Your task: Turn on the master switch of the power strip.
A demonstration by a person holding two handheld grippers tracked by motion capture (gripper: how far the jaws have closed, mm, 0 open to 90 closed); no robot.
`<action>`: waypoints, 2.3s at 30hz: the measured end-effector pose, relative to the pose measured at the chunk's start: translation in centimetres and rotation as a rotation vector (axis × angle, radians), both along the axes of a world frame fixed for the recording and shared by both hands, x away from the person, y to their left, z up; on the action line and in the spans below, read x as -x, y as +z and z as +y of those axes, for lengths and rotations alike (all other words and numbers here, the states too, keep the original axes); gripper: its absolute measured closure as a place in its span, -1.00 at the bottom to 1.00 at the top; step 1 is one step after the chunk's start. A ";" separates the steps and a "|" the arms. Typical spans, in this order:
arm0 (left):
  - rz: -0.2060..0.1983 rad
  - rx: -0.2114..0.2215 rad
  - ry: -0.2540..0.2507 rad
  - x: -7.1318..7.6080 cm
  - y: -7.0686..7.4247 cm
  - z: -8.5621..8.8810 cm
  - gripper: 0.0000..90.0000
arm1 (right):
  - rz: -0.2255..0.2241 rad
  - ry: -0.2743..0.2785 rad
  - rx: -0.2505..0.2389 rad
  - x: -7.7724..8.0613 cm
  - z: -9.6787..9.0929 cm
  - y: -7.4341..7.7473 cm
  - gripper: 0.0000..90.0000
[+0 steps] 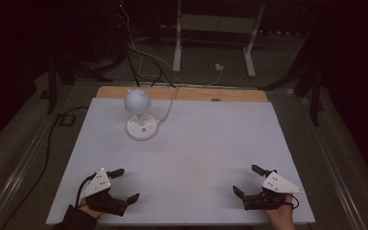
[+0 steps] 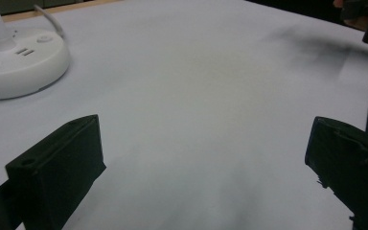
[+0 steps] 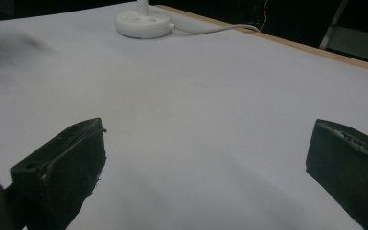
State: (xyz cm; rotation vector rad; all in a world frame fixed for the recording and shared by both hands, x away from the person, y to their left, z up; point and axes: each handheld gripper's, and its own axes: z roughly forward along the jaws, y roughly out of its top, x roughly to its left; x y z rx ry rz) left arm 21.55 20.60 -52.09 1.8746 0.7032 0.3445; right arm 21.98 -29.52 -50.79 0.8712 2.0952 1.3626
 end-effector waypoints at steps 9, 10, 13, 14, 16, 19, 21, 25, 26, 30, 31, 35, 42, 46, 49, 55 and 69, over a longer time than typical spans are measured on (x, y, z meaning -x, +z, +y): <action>-0.003 0.001 -0.013 -0.2 0.6 -0.7 -1.00 | -0.023 -0.011 0.017 0.3 0.2 0.2 -1.00; -0.003 0.001 -0.013 -0.2 0.6 -0.7 -1.00 | -0.023 -0.011 0.017 0.3 0.2 0.2 -1.00; 0.003 0.010 -0.028 -0.4 1.0 -1.0 -1.00 | -0.029 -0.022 0.016 0.3 0.2 0.3 -1.00; 0.009 0.011 -0.032 -0.4 1.0 -1.2 -1.00 | -0.029 -0.023 0.012 0.3 0.2 0.3 -1.00; 0.018 0.006 -0.038 -0.5 1.1 -1.5 -1.00 | -0.026 -0.023 0.016 0.3 0.2 0.4 -1.00; 0.022 0.003 -0.052 -0.5 1.4 -2.0 -1.00 | -0.026 -0.019 0.026 0.3 0.2 0.3 -1.00; 0.023 0.007 -0.057 -0.6 1.8 -2.2 -1.00 | -0.024 -0.014 0.023 0.3 0.2 0.4 -1.00; 0.022 0.010 -0.070 -0.9 2.4 -2.6 -1.00 | -0.031 -0.012 0.023 0.4 0.3 0.5 -1.00; 0.023 0.010 -0.072 -1.0 2.6 -2.7 -1.00 | -0.034 -0.015 0.025 0.5 0.3 0.5 -1.00; 0.017 0.007 -0.072 -1.4 3.3 -2.8 -1.00 | -0.035 -0.013 0.019 0.5 0.3 0.6 -1.00; 0.019 0.009 -0.071 -1.5 3.4 -2.8 -1.00 | -0.034 -0.014 0.018 0.5 0.3 0.6 -1.00; 0.018 0.004 -0.070 -1.8 4.0 -2.9 -1.00 | -0.031 -0.019 0.010 0.5 0.2 0.6 -1.00; 0.018 0.008 -0.064 -2.6 4.8 -3.2 -1.00 | -0.029 -0.018 0.003 0.5 0.1 0.6 -1.00; 0.027 0.003 -0.063 -3.1 5.2 -3.4 -1.00 | -0.023 -0.021 0.000 0.4 0.1 0.5 -1.00; 0.031 0.007 -0.055 -3.5 5.5 -3.5 -1.00 | -0.024 -0.022 0.001 0.4 0.1 0.5 -1.00; 0.023 0.012 -0.041 -4.2 6.2 -3.8 -1.00 | -0.020 -0.021 -0.002 0.4 0.1 0.5 -1.00; 0.008 0.000 0.003 -6.0 7.3 -4.9 -1.00 | -0.017 -0.019 -0.010 0.4 0.1 0.5 -1.00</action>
